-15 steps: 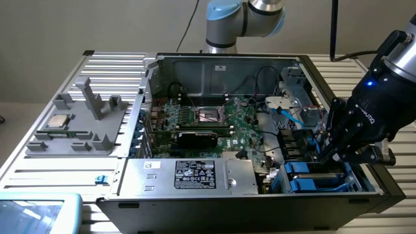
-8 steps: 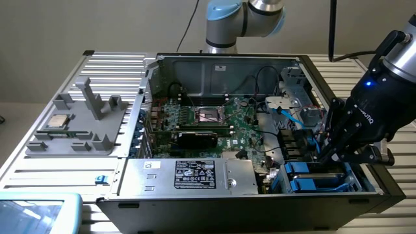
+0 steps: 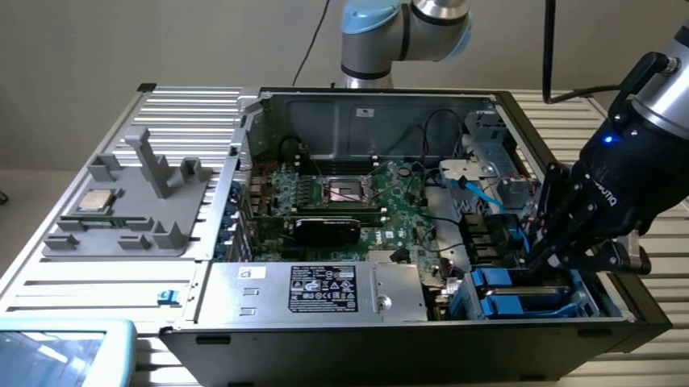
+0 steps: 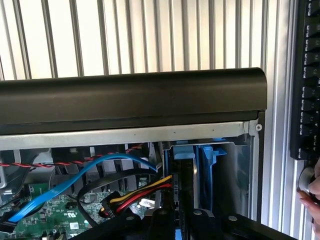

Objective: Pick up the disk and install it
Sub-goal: 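Insert the first disk wire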

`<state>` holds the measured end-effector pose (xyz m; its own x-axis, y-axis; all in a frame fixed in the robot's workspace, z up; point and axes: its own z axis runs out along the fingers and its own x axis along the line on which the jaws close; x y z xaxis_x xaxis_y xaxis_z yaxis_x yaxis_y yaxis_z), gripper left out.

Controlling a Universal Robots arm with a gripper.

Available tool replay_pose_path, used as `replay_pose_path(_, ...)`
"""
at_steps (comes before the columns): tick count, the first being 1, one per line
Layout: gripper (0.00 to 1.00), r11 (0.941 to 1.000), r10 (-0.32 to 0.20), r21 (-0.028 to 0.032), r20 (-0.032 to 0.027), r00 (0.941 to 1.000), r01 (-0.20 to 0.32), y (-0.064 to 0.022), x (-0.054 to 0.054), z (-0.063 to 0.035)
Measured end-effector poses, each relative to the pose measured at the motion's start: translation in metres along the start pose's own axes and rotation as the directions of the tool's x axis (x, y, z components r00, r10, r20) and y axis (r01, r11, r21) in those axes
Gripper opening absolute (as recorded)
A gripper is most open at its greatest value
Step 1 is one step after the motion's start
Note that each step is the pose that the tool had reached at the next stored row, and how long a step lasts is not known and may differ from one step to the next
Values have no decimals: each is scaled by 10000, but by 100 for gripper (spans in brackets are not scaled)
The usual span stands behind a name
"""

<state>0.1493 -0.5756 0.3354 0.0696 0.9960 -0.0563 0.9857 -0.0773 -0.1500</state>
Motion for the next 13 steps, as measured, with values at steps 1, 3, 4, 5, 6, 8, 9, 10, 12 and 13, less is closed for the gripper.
replay_pose_path(1,16,10000,3,1,-2,10000,-3,0,0,3)
replay_pose_path(3,16,10000,8,2,-2,10000,-8,1,0,8)
replay_pose_path(4,16,10000,11,4,-2,10000,-11,1,0,10)
replay_pose_path(5,16,10000,14,5,-2,10000,-14,2,1,12)
replay_pose_path(6,16,10000,17,6,-2,10000,-17,2,0,13)
replay_pose_path(8,16,10000,37,9,-7,10000,-37,2,1,14)
replay_pose_path(9,16,10000,50,10,-9,10000,-50,2,1,14)
replay_pose_path(10,16,10000,65,11,-13,10000,-65,2,1,12)
replay_pose_path(12,16,10000,93,13,-20,10000,-93,0,0,1)
replay_pose_path(13,16,9999,104,13,-17,9999,-104,-1,-1,-6)
